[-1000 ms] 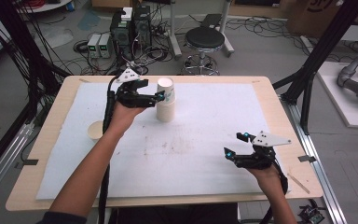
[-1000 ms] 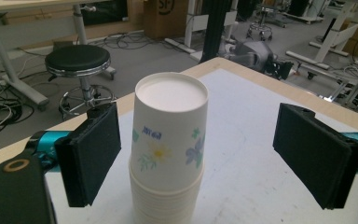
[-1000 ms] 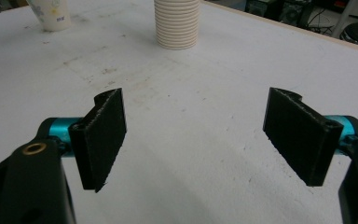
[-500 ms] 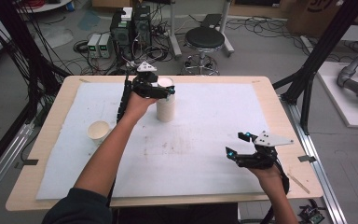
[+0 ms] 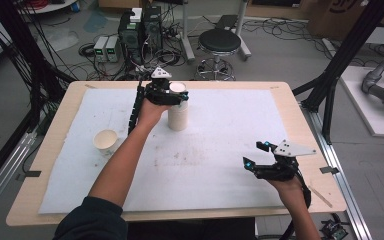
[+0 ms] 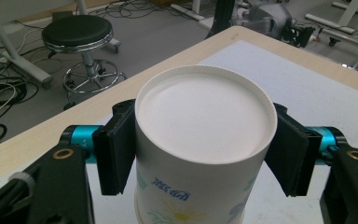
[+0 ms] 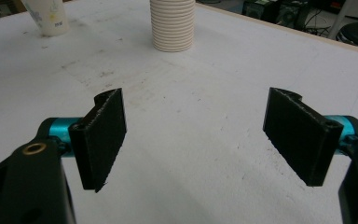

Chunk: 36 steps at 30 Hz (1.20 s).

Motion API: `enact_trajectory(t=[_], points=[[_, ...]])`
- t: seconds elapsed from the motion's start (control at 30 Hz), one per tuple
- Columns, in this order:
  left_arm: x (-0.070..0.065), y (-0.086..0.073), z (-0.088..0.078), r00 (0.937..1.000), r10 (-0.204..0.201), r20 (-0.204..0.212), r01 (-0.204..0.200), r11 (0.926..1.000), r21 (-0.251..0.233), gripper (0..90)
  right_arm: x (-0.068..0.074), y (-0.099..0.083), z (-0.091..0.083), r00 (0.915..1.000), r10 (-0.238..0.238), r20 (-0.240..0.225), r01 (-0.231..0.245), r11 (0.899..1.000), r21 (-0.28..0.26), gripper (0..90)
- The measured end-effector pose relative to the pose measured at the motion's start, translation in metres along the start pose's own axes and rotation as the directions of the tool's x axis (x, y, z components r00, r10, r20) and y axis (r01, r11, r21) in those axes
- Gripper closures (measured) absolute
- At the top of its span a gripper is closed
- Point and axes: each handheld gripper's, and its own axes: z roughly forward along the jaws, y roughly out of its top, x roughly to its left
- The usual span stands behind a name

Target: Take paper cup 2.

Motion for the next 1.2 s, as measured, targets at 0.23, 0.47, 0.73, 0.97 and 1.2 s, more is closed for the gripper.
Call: enact_trajectory(t=[0.23, 0.47, 0.73, 0.97, 1.2], points=[[-0.001, 0.009, -0.009, 0.9999, 0.016, 0.0, -0.016, 0.9992, -0.037, 32.7, 0.0, 0.0, 0.001, 1.0, -0.003, 0.0, 0.003, 1.0, 0.001, 21.8], [-0.001, 0.021, -0.024, 0.9999, 0.016, 0.0, -0.016, 0.9955, -0.094, 33.3, 0.001, 0.001, 0.001, 1.0, -0.002, -0.003, 0.002, 1.0, 0.0, 21.8], [-0.005, 0.036, -0.049, 0.9994, 0.029, -0.018, -0.032, 0.9848, -0.17, 33.8, 0.002, 0.001, 0.0, 1.0, -0.003, -0.002, 0.003, 1.0, 0.002, 21.8], [-0.01, 0.048, -0.07, 0.9981, 0.041, -0.045, -0.051, 0.9687, -0.243, 34.4, 0.002, 0.002, 0.0, 1.0, -0.006, -0.003, 0.006, 1.0, -0.002, 21.8], [-0.013, 0.052, -0.089, 0.9985, 0.042, -0.036, -0.05, 0.957, -0.286, 35.3, 0.003, 0.003, 0.0, 1.0, -0.006, -0.003, 0.006, 1.0, -0.005, 21.8]])
